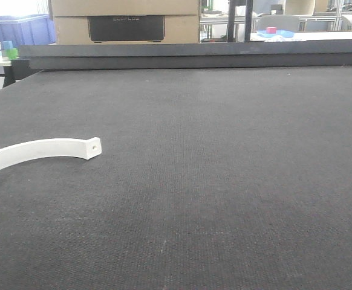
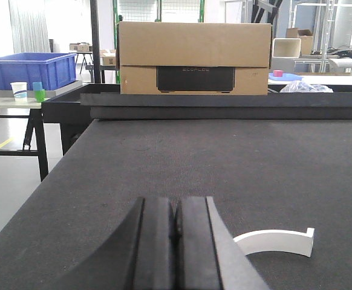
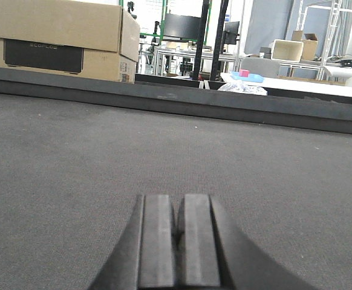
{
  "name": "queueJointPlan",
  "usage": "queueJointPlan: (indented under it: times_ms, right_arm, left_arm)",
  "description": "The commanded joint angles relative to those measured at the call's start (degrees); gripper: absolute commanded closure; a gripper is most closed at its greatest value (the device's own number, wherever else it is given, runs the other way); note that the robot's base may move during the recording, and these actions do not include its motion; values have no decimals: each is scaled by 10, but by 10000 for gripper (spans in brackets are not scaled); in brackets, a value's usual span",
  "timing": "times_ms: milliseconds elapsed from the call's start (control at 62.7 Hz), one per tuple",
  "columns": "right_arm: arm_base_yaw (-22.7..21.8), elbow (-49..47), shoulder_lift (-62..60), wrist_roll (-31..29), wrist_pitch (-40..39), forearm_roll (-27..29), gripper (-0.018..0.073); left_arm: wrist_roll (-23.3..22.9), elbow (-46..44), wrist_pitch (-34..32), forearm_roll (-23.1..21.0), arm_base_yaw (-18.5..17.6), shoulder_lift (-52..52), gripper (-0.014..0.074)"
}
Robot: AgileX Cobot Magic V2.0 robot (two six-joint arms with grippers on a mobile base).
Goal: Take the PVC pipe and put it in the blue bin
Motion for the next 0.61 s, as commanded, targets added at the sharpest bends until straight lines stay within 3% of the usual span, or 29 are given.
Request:
queueJointPlan:
  times_ms: [0,383,590]
  right_arm:
    - [0,-1,-2,0,-13,-4,721]
    - [0,-1,-2,0,-39,-4,721]
    - [0,-1,-2,0,-99,-4,721]
  left_arm:
    - [2,-3,-12,-2,0,-2,707]
    - [2,-3,-14,-2,0,-2,707]
    - [2,-3,-99,-2,0,-2,707]
